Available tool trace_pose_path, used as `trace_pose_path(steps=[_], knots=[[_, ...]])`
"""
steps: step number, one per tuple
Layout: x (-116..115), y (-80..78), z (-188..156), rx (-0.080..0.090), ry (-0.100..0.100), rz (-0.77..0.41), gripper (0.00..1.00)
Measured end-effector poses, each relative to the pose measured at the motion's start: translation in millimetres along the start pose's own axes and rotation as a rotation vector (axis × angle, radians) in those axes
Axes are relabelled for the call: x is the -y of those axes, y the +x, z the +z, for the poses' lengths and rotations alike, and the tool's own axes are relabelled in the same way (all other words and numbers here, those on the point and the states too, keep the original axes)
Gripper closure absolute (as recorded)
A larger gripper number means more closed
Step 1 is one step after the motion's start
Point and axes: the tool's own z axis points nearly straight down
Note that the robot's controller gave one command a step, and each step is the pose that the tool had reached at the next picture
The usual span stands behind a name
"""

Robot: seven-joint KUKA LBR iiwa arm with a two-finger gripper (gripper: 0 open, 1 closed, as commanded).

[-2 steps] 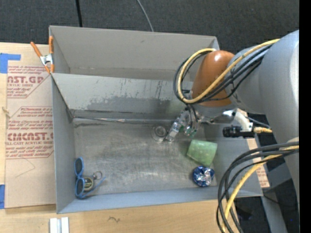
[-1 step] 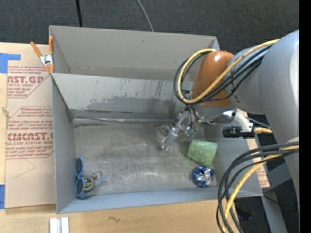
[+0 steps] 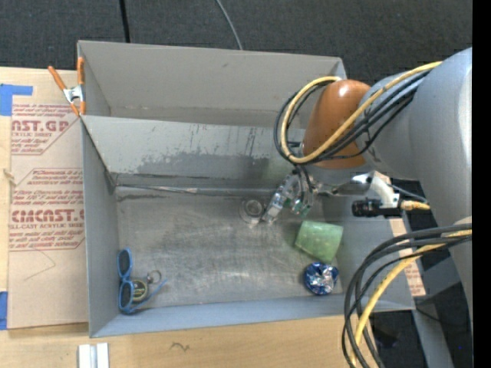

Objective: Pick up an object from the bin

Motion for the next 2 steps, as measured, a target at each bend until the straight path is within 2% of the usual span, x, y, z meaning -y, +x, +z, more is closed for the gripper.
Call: trace_pose_path(steps=[1,2], knots=[[36.8,34.6,-62.0,0.000,0.000,-0.367,1.00],[36.6,35.2,-60.3,-0.003,0.000,-0.367,0.00]])
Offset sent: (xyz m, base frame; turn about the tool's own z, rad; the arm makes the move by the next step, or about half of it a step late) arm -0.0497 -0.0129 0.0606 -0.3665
